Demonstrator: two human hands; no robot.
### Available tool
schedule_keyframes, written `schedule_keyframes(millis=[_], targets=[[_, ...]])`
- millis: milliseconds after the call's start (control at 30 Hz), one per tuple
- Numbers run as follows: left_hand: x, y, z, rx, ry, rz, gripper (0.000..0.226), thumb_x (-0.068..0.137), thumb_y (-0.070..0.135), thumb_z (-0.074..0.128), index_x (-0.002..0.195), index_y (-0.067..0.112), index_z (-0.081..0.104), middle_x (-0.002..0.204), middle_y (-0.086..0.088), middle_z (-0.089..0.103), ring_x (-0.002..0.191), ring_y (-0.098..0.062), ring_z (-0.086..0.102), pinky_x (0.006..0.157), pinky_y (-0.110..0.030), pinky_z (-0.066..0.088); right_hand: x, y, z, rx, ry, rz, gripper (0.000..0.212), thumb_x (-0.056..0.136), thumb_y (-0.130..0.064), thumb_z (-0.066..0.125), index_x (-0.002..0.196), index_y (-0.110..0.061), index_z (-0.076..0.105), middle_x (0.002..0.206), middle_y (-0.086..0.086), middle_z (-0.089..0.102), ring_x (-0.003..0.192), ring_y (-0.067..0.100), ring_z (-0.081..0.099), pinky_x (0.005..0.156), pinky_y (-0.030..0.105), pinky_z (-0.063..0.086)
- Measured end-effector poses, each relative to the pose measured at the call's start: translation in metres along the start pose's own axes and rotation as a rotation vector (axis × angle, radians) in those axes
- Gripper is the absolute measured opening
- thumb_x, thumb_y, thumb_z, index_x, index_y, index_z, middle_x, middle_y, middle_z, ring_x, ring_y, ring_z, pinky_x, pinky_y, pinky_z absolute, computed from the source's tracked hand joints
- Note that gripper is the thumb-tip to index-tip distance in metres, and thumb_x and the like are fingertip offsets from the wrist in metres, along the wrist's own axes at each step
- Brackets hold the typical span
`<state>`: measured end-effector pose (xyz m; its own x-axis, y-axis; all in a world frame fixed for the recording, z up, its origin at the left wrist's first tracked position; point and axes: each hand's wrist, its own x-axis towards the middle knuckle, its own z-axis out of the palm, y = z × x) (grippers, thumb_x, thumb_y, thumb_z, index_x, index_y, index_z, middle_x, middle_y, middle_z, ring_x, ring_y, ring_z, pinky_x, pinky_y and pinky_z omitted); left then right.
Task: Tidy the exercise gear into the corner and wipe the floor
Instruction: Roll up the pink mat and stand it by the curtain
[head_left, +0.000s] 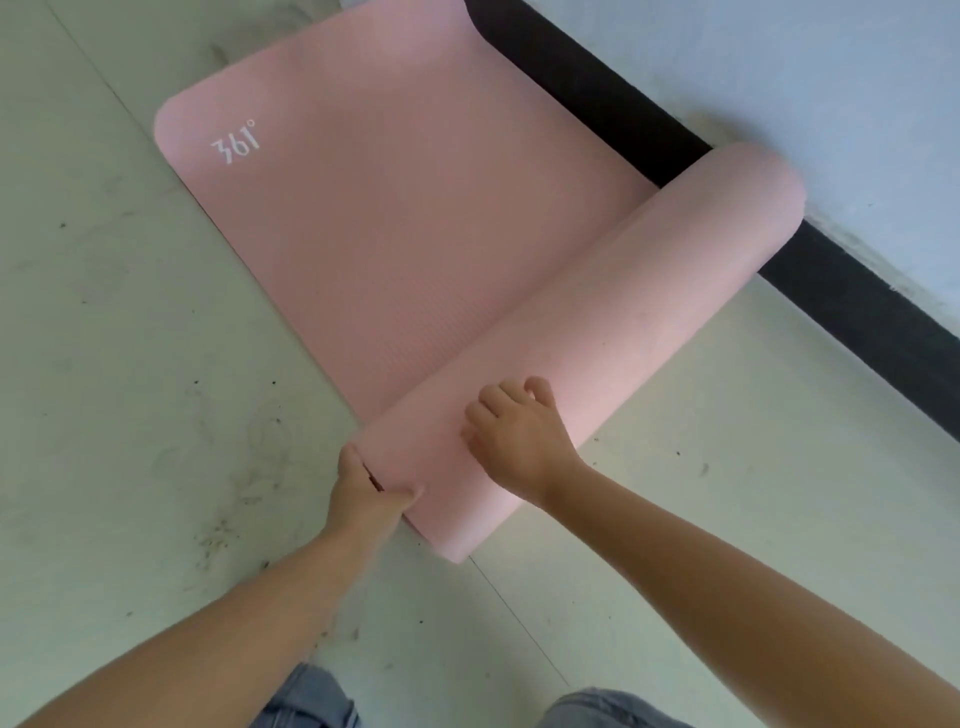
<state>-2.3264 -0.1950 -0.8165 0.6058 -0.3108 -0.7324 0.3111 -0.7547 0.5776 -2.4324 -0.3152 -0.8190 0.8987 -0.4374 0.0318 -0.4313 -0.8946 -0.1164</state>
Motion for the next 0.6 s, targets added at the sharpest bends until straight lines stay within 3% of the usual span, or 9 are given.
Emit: schedule_keyframes(millis=[100, 200, 267, 333, 400, 467, 533, 600], targets=[[0.048, 0.014, -0.023, -0.195, 0.012, -0.051, 0.086, 0.083, -0.001, 0.066, 0.150, 0.013, 0.013, 0.140, -0.018, 0.045, 0.122, -0.030, 0.052, 0.105, -0.042, 0.044, -0.011, 0.006, 0.013, -0.006, 0.029, -0.105, 0.021, 0.070, -0.026, 0.051, 0.086, -0.015, 0.058, 0.085, 0.005, 0.071, 0.080, 0.023, 0.060, 0.079, 0.035, 0.031], [0.095, 0.038, -0.043, -0.287, 0.073, -0.098, 0.078, 0.090, 0.008, 0.059, 0.151, 0.013, 0.011, 0.145, -0.018, 0.038, 0.108, -0.024, 0.053, 0.077, -0.034, 0.051, 0.003, 0.004, 0.023, -0.111, -0.157, -0.134, 0.051, 0.074, -0.036, 0.054, 0.120, -0.017, 0.045, 0.126, 0.008, 0.064, 0.118, 0.021, 0.042, 0.098, 0.050, 0.037], [0.123, 0.051, -0.056, -0.322, 0.079, -0.127, 0.074, 0.092, 0.019, 0.056, 0.151, 0.014, 0.012, 0.144, -0.018, 0.041, 0.106, -0.024, 0.053, 0.075, -0.034, 0.050, 0.041, -0.008, 0.020, -0.099, -0.297, -0.058, 0.056, 0.077, -0.039, 0.044, 0.129, -0.017, 0.043, 0.133, 0.005, 0.059, 0.127, 0.022, 0.046, 0.097, 0.056, 0.043], [0.139, 0.060, -0.071, -0.319, 0.015, -0.152, 0.070, 0.095, 0.028, 0.051, 0.151, 0.015, 0.011, 0.142, -0.018, 0.042, 0.113, -0.030, 0.054, 0.083, -0.035, 0.049, 0.090, -0.021, 0.010, -0.088, -0.415, -0.009, 0.055, 0.079, -0.037, 0.035, 0.127, -0.017, 0.056, 0.131, 0.006, 0.061, 0.122, 0.023, 0.057, 0.094, 0.059, 0.042], [0.142, 0.062, -0.088, -0.349, -0.103, -0.200, 0.065, 0.097, 0.031, 0.046, 0.150, 0.012, 0.014, 0.134, -0.017, 0.048, 0.113, -0.033, 0.055, 0.088, -0.036, 0.045, 0.144, -0.033, -0.001, -0.104, -0.511, -0.002, 0.054, 0.089, -0.037, 0.028, 0.135, -0.017, 0.050, 0.144, 0.007, 0.047, 0.134, 0.024, 0.045, 0.106, 0.059, 0.021], [0.136, 0.069, -0.107, -0.373, -0.264, -0.214, 0.059, 0.094, 0.036, 0.049, 0.144, 0.010, 0.031, 0.124, -0.014, 0.054, 0.105, -0.025, 0.054, 0.090, -0.034, 0.041, 0.193, -0.043, -0.009, -0.058, -0.588, 0.076, 0.056, 0.098, -0.041, 0.022, 0.149, -0.016, 0.021, 0.159, 0.005, 0.014, 0.148, 0.022, 0.009, 0.113, 0.052, -0.008], [0.138, 0.078, -0.121, -0.287, -0.385, -0.135, 0.035, 0.085, 0.039, 0.058, 0.114, 0.020, 0.054, 0.121, -0.011, 0.058, 0.103, -0.020, 0.053, 0.090, -0.029, 0.039, 0.235, -0.054, -0.014, -0.018, -0.548, 0.192, 0.054, 0.101, -0.035, 0.025, 0.149, -0.013, 0.016, 0.160, 0.003, 0.006, 0.148, 0.019, -0.002, 0.115, 0.052, -0.012], [0.151, 0.090, -0.128, -0.251, -0.358, -0.074, 0.015, 0.089, 0.021, 0.059, 0.103, 0.019, 0.055, 0.114, -0.008, 0.061, 0.103, -0.021, 0.055, 0.088, -0.029, 0.040, 0.265, -0.065, -0.018, 0.063, -0.434, 0.293, 0.046, 0.101, -0.026, 0.029, 0.144, -0.011, 0.029, 0.157, 0.003, 0.017, 0.147, 0.018, 0.004, 0.116, 0.050, -0.009]])
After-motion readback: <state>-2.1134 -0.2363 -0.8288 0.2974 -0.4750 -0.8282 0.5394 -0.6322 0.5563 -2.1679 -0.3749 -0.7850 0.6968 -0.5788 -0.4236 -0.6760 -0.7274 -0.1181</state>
